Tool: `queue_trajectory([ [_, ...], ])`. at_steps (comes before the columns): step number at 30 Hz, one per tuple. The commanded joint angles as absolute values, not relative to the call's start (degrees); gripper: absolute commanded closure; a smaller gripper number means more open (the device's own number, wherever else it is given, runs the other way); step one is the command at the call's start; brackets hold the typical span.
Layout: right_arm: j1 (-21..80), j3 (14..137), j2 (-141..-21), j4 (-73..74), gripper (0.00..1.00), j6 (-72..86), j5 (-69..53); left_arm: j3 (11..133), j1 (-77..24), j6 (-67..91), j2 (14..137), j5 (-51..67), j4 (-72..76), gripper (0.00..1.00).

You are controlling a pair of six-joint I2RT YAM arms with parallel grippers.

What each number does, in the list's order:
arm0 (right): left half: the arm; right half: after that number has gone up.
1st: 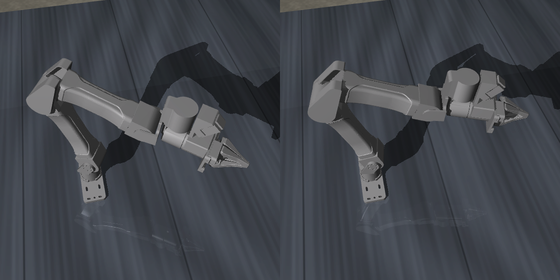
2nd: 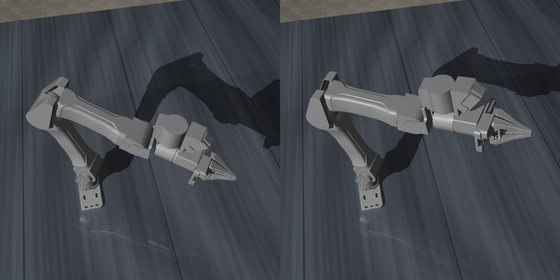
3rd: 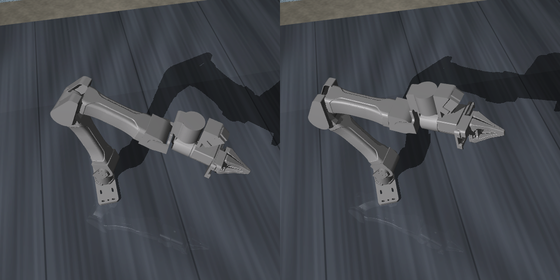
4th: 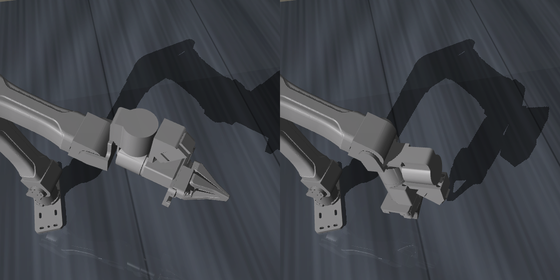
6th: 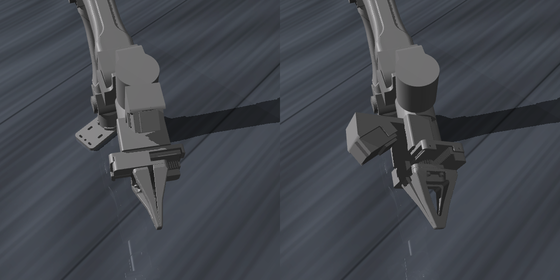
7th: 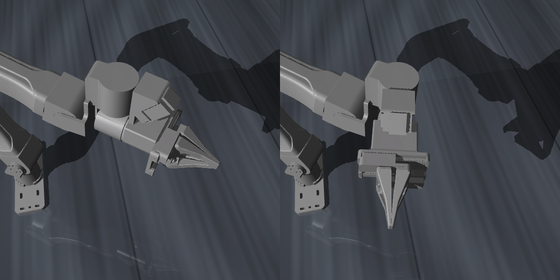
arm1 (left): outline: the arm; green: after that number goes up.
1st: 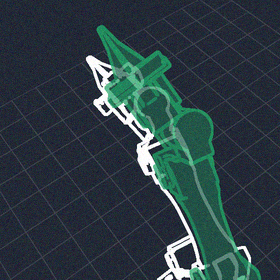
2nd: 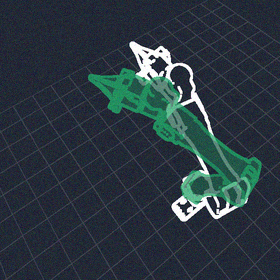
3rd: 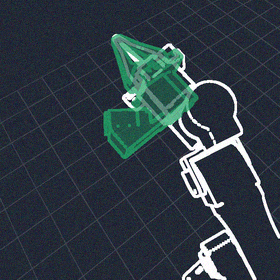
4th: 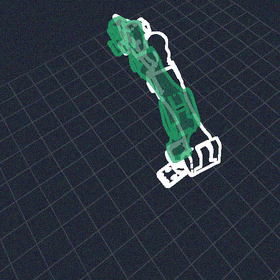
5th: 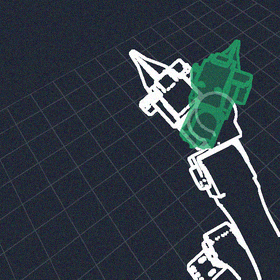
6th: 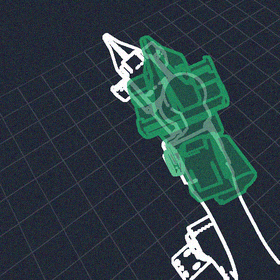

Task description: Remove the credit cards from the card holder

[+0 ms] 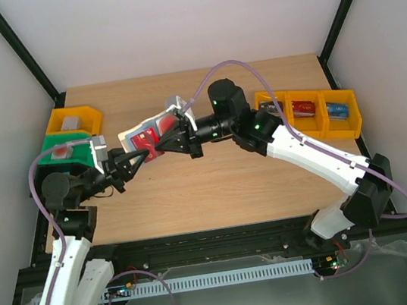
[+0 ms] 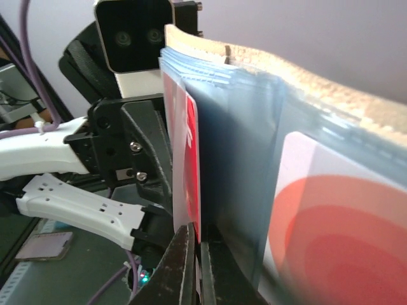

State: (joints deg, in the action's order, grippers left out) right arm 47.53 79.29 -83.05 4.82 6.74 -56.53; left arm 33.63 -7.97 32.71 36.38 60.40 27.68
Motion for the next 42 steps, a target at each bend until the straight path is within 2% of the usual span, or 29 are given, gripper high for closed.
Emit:
queue_trajectory([
  [1,47.90,80.62,-82.82,0.48,0.98,7.45,-59.37,33.14,-8.35,32.70,35.48,63.07,30.91,0.98],
  [3,47.69,80.43,-82.07,1.18,0.98,7.01,-58.60,33.18,-8.35,32.65,35.35,62.94,30.53,0.97],
  [7,46.50,80.13,-80.68,5.30,0.98,4.47,-54.89,33.08,-8.31,32.71,35.00,62.32,29.70,0.87],
  [15,43.63,80.15,-78.05,10.50,0.98,2.09,-52.51,32.75,-8.27,33.86,34.85,61.59,29.93,0.83],
  [16,43.47,80.16,-77.85,10.85,0.98,1.95,-52.37,32.78,-8.31,33.89,34.84,61.61,30.03,0.84],
  [19,43.12,80.80,-77.59,13.30,0.98,0.42,-51.10,32.86,-8.22,33.84,34.89,61.43,30.00,0.97],
  [25,37.58,80.26,-75.48,18.66,0.98,-2.08,-46.04,32.80,-8.01,35.29,34.66,56.87,26.36,0.98],
  [32,24.87,78.57,-73.67,18.99,0.98,6.86,-33.94,28.79,-7.24,39.74,35.34,41.93,14.45,0.98],
  [36,22.33,79.04,-73.86,21.15,0.98,10.19,-25.80,23.29,-5.40,44.58,38.07,32.51,3.95,0.98],
  [42,22.24,79.01,-74.51,23.58,0.98,9.87,-25.42,15.52,-4.57,50.64,42.93,33.82,8.75,0.98],
])
